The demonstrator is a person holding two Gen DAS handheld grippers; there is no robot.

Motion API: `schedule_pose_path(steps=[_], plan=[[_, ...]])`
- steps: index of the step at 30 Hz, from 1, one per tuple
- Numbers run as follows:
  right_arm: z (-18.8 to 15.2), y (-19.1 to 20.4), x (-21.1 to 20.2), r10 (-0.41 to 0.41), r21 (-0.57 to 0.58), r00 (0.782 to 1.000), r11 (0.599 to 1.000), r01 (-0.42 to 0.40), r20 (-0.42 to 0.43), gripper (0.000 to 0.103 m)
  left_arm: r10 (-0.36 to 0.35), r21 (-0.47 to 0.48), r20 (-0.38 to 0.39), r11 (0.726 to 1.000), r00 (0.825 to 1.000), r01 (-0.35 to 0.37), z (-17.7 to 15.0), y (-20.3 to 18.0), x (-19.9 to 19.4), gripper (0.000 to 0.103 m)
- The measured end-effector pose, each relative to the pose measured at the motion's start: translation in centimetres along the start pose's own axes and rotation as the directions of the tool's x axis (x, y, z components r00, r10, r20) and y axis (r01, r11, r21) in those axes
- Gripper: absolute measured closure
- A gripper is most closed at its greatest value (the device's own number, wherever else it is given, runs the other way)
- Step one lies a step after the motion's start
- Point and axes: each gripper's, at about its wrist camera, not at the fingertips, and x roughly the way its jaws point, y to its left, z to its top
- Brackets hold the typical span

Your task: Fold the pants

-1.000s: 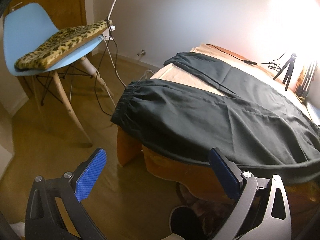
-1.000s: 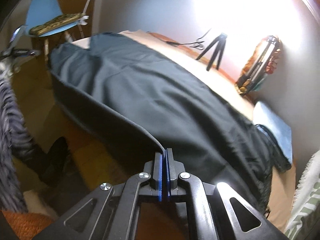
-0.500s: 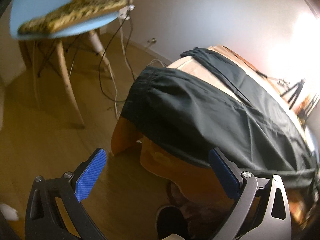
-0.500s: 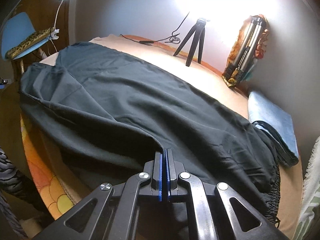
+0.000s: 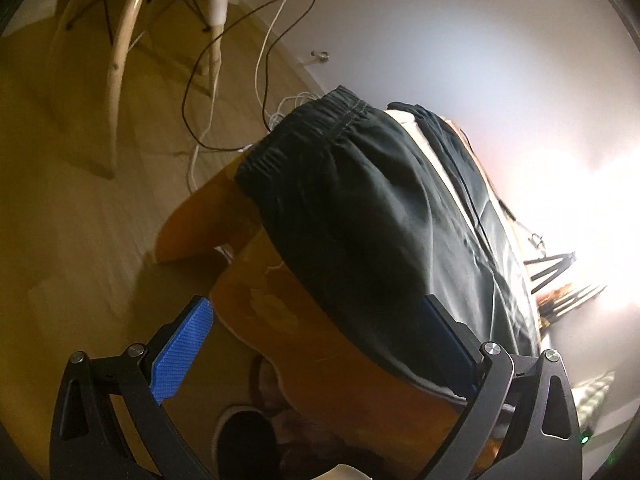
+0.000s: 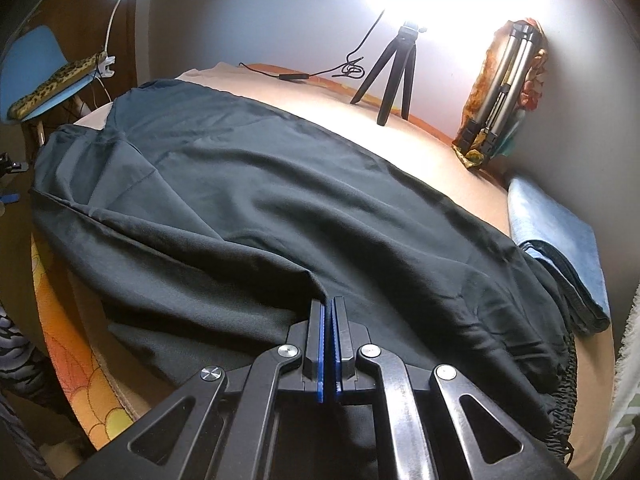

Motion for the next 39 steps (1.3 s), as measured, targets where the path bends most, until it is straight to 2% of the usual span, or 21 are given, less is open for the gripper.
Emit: schedule_pose_path(steps=[3,5,8,10,12,13,15,16,18,19,22,26,29,32,39], plan=[[0.1,0.1,0.2,0.0,0.001,1.0,1.0,0.0,0.0,0.102,-0.073,-0.1,0.022,0.992,0.997,0.075,0.0,1.1,0.6,0.002],[0.1,0.1,0.2,0.0,0.0,1.0,1.0,0.0,-0.001,0.102,-0.091,-0.144,0.043,0.985,0.995,0.096,0.0,1.5,1.0,0.002],[0.1,0.1,0.2,0.001,0.001,1.0,1.0,-0.001,0.001,0.102,-0.098,-0.146,0.061,0.984,0.993,0.106,-0.2,1.5,1.5,0.003],[0.2,0.1,0.2,0.003,0.004,1.0,1.0,-0.003,0.003,0.102,-0.088,-0.144,0.064,0.985,0.994,0.097,-0.3,1.4,1.8,0.01],[0.2,0.1,0.2,0.003,0.004,1.0,1.0,-0.003,0.004,0.102,-0.094,-0.16,0.06,0.982,0.994,0.103,-0.4,1.5,2.1,0.028],[0.2,0.1,0.2,0.002,0.004,1.0,1.0,-0.002,0.004,0.102,-0.102,-0.169,0.061,0.979,0.993,0.111,-0.4,1.8,2.2,0.034],[0.2,0.1,0.2,0.0,0.002,1.0,1.0,0.0,0.006,0.102,-0.113,-0.178,0.064,0.976,0.992,0.123,-0.4,1.9,2.1,0.061],[0.2,0.1,0.2,-0.001,0.002,1.0,1.0,0.001,0.007,0.102,-0.112,-0.178,0.068,0.976,0.991,0.122,-0.4,1.9,2.0,0.068],[0.2,0.1,0.0,-0.003,-0.001,1.0,1.0,0.003,0.012,0.102,-0.104,-0.171,0.081,0.978,0.991,0.117,-0.4,1.7,1.5,0.094],[0.2,0.1,-0.1,-0.004,-0.003,1.0,1.0,0.004,0.014,0.102,-0.105,-0.168,0.09,0.979,0.99,0.119,-0.3,1.6,1.2,0.097],[0.3,0.0,-0.5,-0.006,-0.002,1.0,1.0,0.006,0.025,0.102,-0.111,-0.133,0.129,0.983,0.985,0.128,-0.1,0.8,0.0,0.098],[0.3,-0.1,-1.0,-0.01,-0.002,0.999,1.0,0.01,0.041,0.102,-0.102,-0.134,0.132,0.984,0.986,0.12,0.3,0.9,-0.7,0.098],[0.2,0.0,-1.2,-0.013,-0.002,0.999,1.0,0.013,0.045,0.102,-0.085,-0.098,0.15,0.99,0.985,0.1,0.2,0.8,-1.1,0.098],[0.2,0.0,-1.3,-0.016,-0.001,0.999,1.0,0.016,0.05,0.102,-0.089,-0.078,0.147,0.992,0.985,0.101,0.0,0.7,-1.2,0.099],[0.2,0.1,-1.4,-0.018,0.0,0.999,1.0,0.018,0.052,0.102,-0.139,-0.107,0.115,0.983,0.984,0.151,0.0,1.4,0.0,0.099]])
